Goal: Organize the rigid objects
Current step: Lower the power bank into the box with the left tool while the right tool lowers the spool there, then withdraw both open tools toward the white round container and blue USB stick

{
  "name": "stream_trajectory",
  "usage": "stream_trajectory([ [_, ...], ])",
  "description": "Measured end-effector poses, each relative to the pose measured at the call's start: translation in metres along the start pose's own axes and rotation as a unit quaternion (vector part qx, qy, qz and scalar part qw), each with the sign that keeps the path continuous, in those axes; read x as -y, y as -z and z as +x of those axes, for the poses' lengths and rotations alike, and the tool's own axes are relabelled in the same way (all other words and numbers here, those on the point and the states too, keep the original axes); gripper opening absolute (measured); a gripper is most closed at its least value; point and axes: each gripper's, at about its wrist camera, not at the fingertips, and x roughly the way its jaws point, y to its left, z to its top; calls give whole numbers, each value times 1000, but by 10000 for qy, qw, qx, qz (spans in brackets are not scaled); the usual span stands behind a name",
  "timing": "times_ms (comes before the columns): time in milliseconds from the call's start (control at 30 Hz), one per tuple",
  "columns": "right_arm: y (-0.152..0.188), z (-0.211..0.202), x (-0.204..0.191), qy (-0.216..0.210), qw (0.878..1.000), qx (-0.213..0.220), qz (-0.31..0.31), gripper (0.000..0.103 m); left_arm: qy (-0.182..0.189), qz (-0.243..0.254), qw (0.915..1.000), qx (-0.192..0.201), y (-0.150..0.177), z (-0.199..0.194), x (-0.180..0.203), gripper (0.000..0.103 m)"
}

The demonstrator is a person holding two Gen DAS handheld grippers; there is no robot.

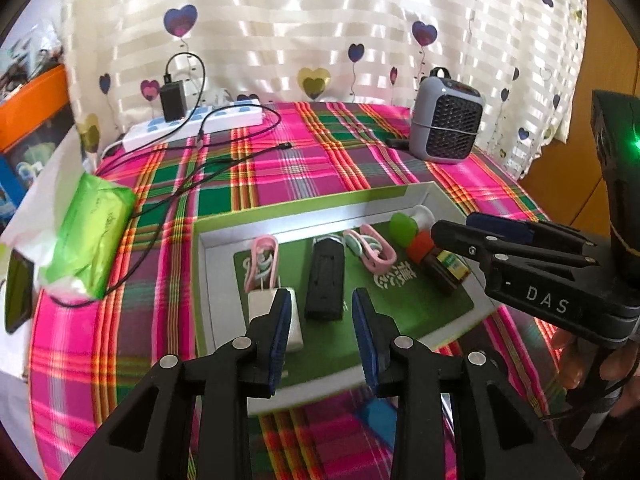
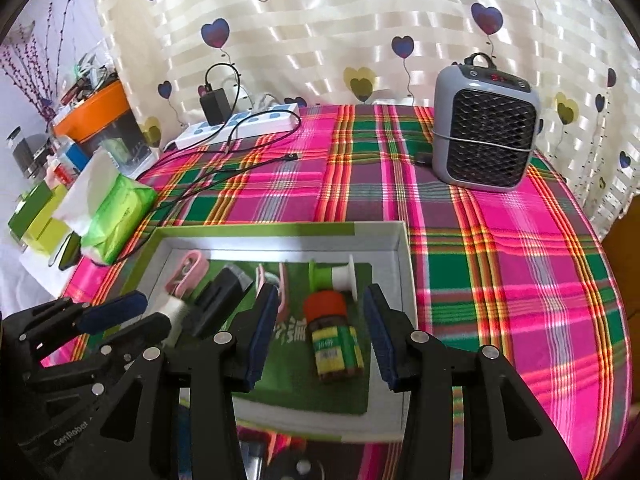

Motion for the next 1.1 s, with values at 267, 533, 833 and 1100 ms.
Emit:
stream_trajectory([
  [267, 24, -21, -3, -28, 10000, 69, 2, 46, 35, -52, 9999, 146, 21, -26, 7, 30],
  [533, 51, -38, 4, -11, 9999, 104, 77, 46, 226, -362, 9989, 216, 50, -42, 1, 30],
  [833, 75, -54, 18, -24, 9993, 225, 287, 46, 445, -505, 9977, 87, 72, -42, 5, 33],
  [1100, 92, -59, 18, -35, 9994, 236, 242, 46, 494, -425, 9978, -83, 82, -33, 24, 35],
])
